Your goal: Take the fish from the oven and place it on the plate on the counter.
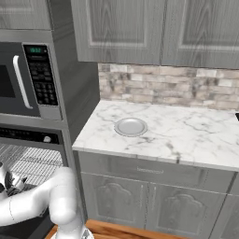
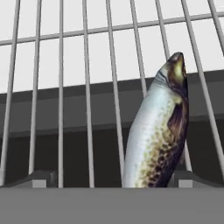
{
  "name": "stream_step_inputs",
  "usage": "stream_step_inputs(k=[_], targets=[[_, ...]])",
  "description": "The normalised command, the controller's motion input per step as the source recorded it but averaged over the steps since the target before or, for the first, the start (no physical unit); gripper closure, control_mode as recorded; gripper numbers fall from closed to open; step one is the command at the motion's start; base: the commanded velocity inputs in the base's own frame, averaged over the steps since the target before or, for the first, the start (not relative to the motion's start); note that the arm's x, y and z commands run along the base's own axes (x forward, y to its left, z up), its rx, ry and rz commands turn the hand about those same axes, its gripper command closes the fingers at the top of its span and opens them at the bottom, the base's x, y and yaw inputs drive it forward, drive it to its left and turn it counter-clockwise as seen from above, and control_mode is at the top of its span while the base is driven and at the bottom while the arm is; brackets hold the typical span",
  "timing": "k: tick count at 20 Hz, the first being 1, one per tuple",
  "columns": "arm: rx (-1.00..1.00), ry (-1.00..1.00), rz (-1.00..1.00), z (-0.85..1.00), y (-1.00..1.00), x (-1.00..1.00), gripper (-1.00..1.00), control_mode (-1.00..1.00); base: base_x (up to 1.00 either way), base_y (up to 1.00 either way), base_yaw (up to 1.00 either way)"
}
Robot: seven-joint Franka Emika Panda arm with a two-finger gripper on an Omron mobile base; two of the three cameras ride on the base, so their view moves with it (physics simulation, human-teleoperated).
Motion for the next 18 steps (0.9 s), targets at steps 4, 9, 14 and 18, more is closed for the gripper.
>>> stream_step_inputs(k=[4, 9, 14, 18], targets=[[-0.02, 0.04, 0.01, -0.73, 0.19, -0.01, 1.00, -1.00, 0.00, 0.00, 0.00], [0.00, 0.22, 0.00, -0.63, 0.19, -0.21, 1.00, -1.00, 0.00, 0.00, 0.00], [0.00, 0.14, 0.00, -0.34, 0.39, -0.65, 1.00, -1.00, 0.00, 0.00, 0.00], [-0.08, -0.02, 0.00, -0.17, 0.56, -1.00, 1.00, -1.00, 0.00, 0.00, 0.00]])
